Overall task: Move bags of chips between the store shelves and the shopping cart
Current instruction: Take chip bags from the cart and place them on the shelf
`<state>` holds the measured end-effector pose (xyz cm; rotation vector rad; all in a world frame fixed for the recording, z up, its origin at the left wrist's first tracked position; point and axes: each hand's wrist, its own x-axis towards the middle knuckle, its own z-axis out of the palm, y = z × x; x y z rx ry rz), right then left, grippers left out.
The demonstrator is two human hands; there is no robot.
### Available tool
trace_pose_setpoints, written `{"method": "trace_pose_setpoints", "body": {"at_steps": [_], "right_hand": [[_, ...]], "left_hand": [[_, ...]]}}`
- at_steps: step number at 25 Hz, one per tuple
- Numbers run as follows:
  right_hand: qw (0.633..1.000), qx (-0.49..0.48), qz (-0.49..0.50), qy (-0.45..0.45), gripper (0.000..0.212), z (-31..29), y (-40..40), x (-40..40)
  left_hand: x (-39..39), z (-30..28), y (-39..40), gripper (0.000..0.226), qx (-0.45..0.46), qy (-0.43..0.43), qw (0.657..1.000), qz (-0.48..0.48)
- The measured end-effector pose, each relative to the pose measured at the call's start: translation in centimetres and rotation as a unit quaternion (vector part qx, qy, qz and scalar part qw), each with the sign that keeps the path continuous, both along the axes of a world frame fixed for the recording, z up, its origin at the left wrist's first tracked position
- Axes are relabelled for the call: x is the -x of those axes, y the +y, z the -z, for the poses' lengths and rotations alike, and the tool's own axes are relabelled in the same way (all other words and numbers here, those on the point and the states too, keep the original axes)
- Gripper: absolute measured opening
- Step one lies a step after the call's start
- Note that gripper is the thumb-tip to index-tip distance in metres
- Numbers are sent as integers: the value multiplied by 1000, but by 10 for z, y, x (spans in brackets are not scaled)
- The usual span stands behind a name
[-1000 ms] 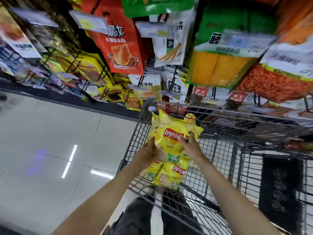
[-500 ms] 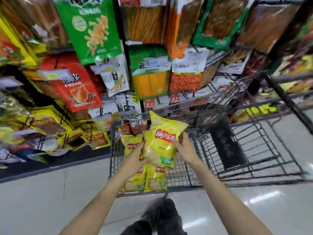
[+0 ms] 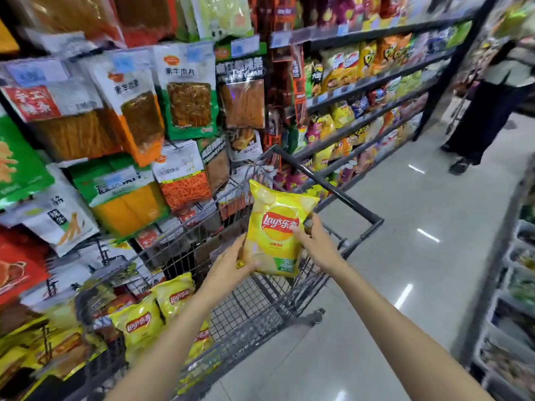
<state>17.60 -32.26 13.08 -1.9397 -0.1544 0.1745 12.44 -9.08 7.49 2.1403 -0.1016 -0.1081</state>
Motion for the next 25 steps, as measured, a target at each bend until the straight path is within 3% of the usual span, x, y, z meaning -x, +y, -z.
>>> {"method": "trace_pose_setpoints", "body": {"at_steps": [6,8,15,25], "right_hand": [[996,-6,73,-58,70,-41,-160,-19],[992,-20,97,-81,64,-47,-222,-26],[980,-17,175,-97,88,-67,-369,-62],[979,-13,174,-108,53,-108,-462,-237]], "left_hand": [[-49,-50,-160,59,16,-47,997,53],[-66,-64,-219,58,3,-69,994,86],[-138,-87,-366,76,-41,-132,977,162],[-326,-116,-467,69,-59,-164,967,187]]}}
